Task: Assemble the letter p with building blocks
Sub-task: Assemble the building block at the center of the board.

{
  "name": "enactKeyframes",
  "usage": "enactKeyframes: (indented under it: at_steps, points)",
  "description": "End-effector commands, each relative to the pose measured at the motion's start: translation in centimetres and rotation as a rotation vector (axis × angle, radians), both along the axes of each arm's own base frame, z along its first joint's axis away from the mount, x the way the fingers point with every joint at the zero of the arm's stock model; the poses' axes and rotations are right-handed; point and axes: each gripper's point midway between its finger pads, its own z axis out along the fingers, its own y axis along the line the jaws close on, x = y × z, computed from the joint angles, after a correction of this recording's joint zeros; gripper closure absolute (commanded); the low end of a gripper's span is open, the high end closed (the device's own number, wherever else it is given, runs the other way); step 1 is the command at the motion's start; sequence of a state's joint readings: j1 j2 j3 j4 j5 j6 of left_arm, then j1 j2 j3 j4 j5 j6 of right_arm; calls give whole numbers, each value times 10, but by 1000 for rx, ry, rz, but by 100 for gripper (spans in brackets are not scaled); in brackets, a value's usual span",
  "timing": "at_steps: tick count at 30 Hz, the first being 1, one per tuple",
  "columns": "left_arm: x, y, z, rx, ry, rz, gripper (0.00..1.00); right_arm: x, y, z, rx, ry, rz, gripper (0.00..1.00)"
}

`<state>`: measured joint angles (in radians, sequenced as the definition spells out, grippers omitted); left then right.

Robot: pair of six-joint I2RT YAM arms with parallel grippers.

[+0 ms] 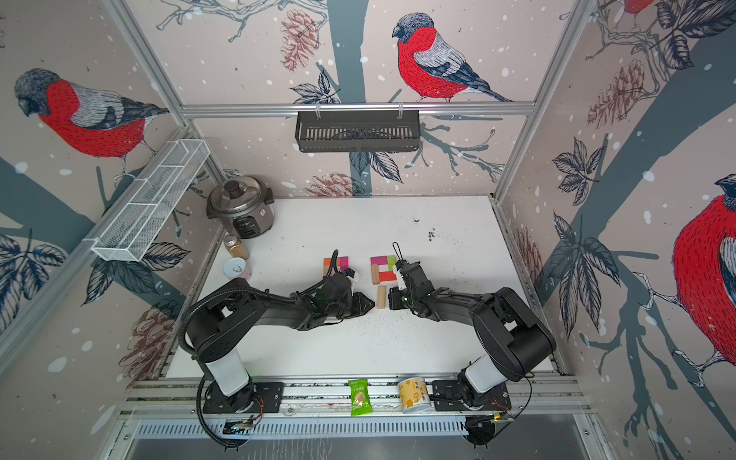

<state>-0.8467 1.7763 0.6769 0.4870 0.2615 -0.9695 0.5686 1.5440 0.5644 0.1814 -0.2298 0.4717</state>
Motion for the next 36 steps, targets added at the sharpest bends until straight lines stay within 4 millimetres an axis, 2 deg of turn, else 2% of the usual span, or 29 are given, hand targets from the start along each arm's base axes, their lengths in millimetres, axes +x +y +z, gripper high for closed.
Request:
enactKeyframes:
  at_steps: [1,15,31,34,36]
  points:
    - [-5,4,-5,17,23,6,76,3,-1,-3,-20,-4,-11,90]
    - [-5,11,-10,35,40,43,76,2,9,-10,-28,10,18,90]
    - [4,14,-22,68,79,101,76,1,10,-12,-31,17,21,90]
    - [5,14,-23,72,78,105,79,1,10,-13,-32,18,22,90]
    - [5,14,-22,72,78,107,84,1,10,-13,-32,18,23,90]
